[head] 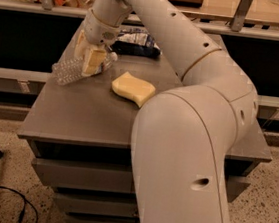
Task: Pick water bottle
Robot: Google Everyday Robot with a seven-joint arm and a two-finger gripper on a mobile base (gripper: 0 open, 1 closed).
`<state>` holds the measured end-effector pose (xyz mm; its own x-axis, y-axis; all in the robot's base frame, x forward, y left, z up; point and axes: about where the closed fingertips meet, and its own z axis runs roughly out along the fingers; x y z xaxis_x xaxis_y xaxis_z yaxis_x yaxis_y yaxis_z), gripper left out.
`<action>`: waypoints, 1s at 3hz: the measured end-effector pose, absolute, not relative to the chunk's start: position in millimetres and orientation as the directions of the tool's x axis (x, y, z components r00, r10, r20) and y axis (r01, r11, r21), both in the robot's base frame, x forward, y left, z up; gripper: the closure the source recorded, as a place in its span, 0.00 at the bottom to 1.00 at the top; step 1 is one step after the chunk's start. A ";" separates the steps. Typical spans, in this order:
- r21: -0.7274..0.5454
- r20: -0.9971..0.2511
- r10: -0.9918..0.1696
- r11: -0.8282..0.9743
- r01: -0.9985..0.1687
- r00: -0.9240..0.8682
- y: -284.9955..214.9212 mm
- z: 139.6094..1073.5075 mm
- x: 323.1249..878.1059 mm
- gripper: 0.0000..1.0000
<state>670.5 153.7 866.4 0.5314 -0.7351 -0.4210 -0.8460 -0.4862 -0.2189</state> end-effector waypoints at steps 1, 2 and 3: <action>-0.228 -0.429 -0.738 -0.469 -0.853 0.520 147.7 871.1 671.3 0.87; -0.256 -0.484 -0.740 -0.391 -0.884 0.467 131.4 890.5 681.7 1.00; -0.305 -0.532 -0.738 -0.290 -0.907 0.415 106.5 920.3 687.9 1.00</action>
Offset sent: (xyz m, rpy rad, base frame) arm 0.0262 -0.0532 0.0641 0.1863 0.0048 -0.1827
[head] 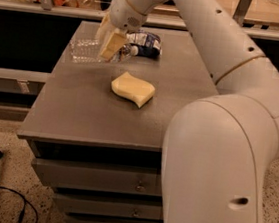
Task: Pick water bottle
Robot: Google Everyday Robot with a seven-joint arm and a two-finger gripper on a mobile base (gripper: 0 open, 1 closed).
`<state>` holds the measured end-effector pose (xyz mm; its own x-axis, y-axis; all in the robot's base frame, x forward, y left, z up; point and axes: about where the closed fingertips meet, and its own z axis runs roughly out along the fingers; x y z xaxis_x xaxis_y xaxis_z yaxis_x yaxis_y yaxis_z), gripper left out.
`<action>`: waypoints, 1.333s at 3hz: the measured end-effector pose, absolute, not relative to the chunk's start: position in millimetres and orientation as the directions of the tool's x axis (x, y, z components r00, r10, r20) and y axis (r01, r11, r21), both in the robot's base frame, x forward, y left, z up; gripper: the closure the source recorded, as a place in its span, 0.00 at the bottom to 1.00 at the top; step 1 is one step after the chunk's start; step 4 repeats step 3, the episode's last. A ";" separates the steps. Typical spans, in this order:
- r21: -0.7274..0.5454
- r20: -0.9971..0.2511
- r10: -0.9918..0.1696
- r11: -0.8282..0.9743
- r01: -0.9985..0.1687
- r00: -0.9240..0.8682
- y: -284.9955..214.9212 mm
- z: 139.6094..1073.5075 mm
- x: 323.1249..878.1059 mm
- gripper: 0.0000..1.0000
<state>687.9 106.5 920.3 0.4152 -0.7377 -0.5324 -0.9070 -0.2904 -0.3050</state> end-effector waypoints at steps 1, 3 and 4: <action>-0.342 -0.561 -0.752 -0.170 -0.924 0.346 70.7 946.4 689.6 1.00; -0.357 -0.567 -0.780 -0.059 -0.932 0.266 32.5 959.5 685.0 1.00; -0.357 -0.567 -0.780 -0.059 -0.932 0.266 32.5 959.5 685.0 1.00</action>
Offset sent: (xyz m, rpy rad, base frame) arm -0.0152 -0.1206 0.0568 0.0760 -0.0722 -0.3582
